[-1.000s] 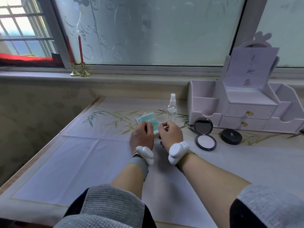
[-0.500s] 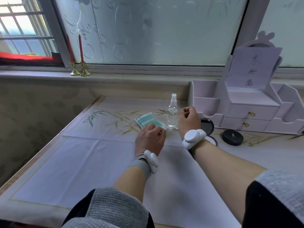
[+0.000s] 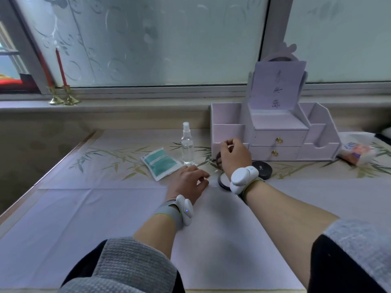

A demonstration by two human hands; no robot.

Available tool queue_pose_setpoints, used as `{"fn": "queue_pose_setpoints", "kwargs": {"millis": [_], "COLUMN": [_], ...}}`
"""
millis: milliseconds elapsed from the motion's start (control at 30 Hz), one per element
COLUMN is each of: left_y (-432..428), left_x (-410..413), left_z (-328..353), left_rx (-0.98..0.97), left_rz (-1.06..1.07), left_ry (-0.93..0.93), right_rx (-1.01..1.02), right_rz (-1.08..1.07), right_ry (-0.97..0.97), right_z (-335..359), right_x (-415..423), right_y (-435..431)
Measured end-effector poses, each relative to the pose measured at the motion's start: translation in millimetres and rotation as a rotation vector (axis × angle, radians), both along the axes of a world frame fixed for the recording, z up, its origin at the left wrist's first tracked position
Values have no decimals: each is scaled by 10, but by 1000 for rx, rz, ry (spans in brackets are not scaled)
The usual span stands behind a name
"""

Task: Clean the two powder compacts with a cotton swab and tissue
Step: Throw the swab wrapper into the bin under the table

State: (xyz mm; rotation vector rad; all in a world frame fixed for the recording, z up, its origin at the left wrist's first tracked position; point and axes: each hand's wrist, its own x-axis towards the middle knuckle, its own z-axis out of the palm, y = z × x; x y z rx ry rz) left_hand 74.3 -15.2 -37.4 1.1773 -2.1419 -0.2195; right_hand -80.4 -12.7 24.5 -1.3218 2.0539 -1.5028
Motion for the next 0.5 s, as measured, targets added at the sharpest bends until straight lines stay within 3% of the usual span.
{"fn": "queue_pose_setpoints", "kwargs": {"millis": [100,500], "left_y": [-2,6], "left_x": [-109,-184], "left_z": [5,-36], "left_rx": [15,112], "left_rz": [-19,29], "left_ry": [-28,45], "right_rx": [-36,16], "right_rz": [-51,-22], "right_ry": [-128,-149], "right_z": [19,-73], "right_x": [-93,-277], "right_y": [11,81]}}
